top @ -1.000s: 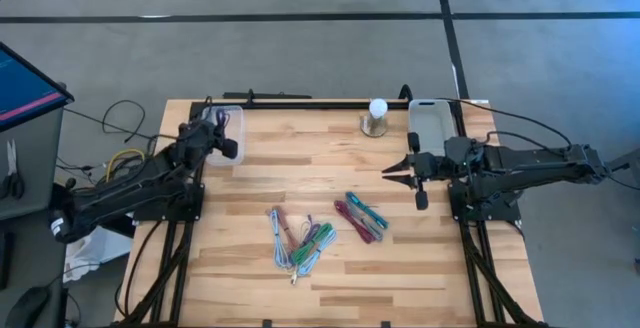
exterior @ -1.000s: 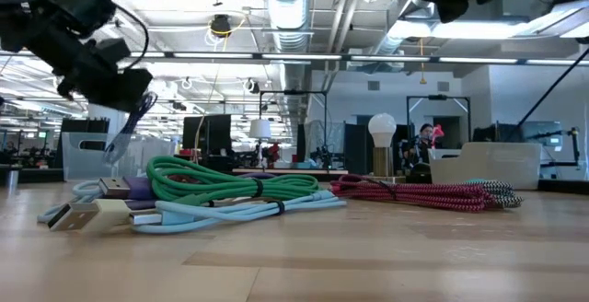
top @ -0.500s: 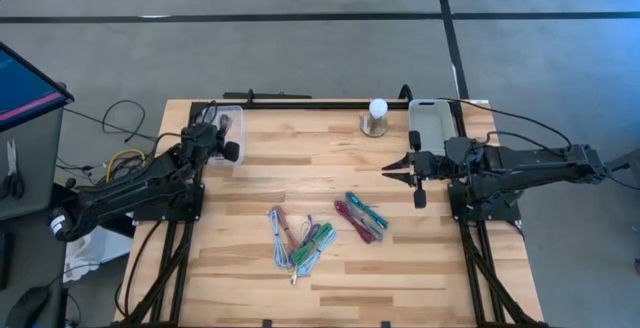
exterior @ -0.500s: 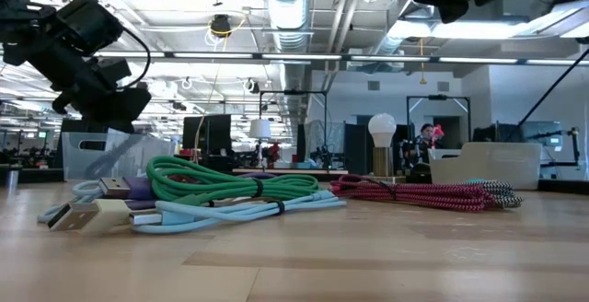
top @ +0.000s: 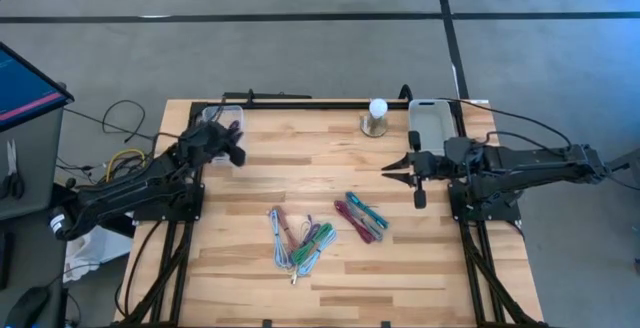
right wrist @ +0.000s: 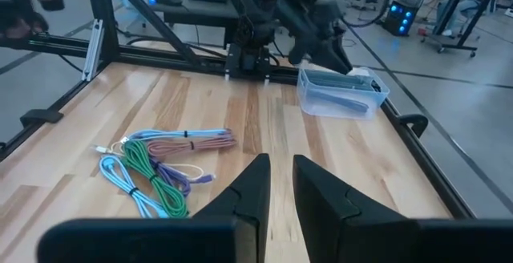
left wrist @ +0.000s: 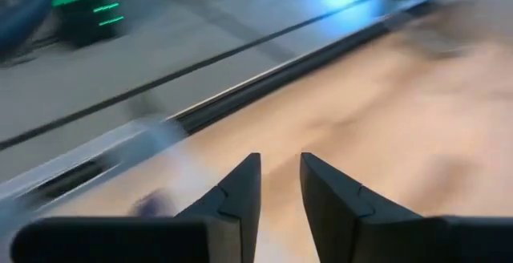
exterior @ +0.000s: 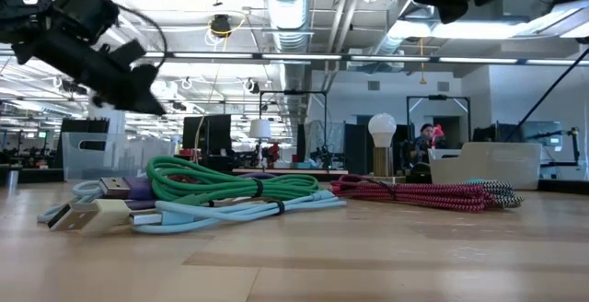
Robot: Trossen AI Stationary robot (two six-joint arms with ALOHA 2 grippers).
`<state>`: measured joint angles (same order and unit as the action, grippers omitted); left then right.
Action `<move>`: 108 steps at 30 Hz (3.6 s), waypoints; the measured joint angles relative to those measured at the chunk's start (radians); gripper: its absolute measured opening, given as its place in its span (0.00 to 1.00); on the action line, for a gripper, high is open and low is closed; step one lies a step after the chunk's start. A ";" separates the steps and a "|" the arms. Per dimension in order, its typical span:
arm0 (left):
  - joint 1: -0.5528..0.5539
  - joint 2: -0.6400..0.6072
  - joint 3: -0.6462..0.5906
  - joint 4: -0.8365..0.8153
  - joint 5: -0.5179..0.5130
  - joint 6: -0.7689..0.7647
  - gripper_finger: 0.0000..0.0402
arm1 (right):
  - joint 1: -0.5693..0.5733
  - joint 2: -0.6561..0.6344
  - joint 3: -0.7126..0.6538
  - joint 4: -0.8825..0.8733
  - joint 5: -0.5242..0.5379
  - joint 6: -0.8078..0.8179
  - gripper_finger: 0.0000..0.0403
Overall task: Pick & Place USB Port
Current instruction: Put the blue and black charger cable into the transparent bin
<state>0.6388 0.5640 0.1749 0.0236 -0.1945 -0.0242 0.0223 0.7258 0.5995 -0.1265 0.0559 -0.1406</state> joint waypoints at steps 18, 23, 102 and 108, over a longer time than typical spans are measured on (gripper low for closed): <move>-0.185 0.000 0.000 0.214 0.252 0.021 0.13 | 0.008 -0.043 0.049 -0.392 0.193 0.213 0.12; -0.276 0.000 0.000 0.306 0.252 0.020 0.13 | 0.048 -0.038 0.105 -0.600 0.325 0.350 0.12; -0.396 0.000 -0.002 0.400 0.222 0.020 0.13 | 0.195 0.883 0.183 -0.328 0.035 0.576 0.41; -0.396 0.000 -0.002 0.400 0.225 0.019 0.13 | 0.195 0.895 0.186 -0.321 0.061 0.552 0.31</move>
<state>0.2424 0.5640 0.1726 0.4232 0.0307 -0.0048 0.2169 1.6209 0.7857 -0.4473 0.1170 0.4116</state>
